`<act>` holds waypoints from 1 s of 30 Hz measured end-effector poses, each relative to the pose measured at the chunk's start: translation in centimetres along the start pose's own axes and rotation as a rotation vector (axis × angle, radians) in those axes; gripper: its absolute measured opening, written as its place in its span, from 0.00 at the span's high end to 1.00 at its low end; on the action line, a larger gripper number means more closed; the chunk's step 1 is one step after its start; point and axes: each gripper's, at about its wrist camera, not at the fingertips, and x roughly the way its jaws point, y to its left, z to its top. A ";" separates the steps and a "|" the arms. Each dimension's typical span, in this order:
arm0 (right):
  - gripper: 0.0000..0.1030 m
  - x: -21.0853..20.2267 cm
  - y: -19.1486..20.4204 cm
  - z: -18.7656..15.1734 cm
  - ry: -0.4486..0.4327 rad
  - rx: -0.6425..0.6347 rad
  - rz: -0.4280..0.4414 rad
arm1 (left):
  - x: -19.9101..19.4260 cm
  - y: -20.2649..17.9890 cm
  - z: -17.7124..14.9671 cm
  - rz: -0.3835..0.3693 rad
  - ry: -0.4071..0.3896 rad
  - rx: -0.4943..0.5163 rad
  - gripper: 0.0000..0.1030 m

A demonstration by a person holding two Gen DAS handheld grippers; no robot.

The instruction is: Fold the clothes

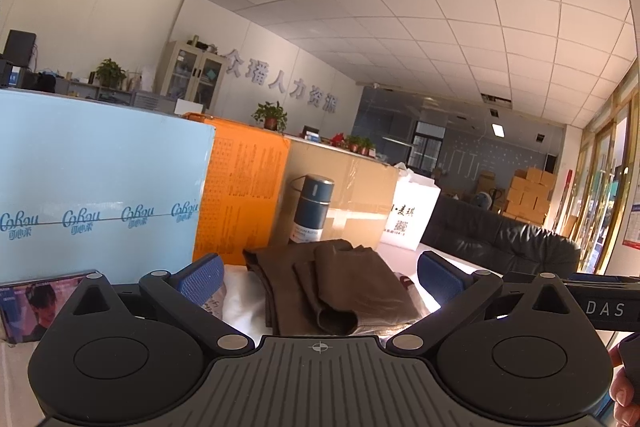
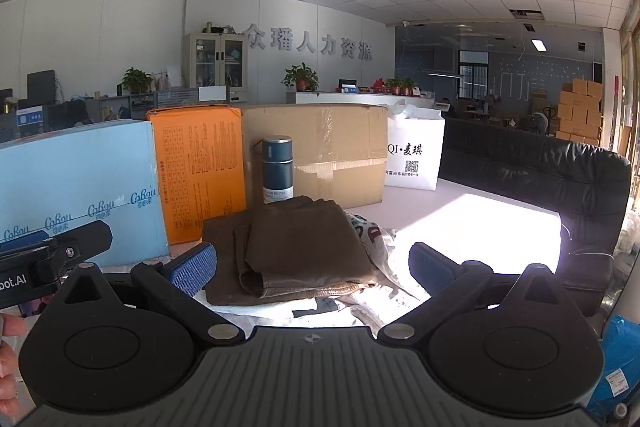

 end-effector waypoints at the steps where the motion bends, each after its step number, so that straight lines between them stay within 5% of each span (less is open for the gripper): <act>1: 0.00 0.1 0.1 -0.1 0.004 -0.004 0.001 | 0.0 0.0 0.0 0.001 0.002 0.000 0.00; 30: 0.00 5.3 0.6 -2.0 0.145 -0.016 -0.020 | 2.1 0.8 -1.2 0.034 0.086 -0.011 0.00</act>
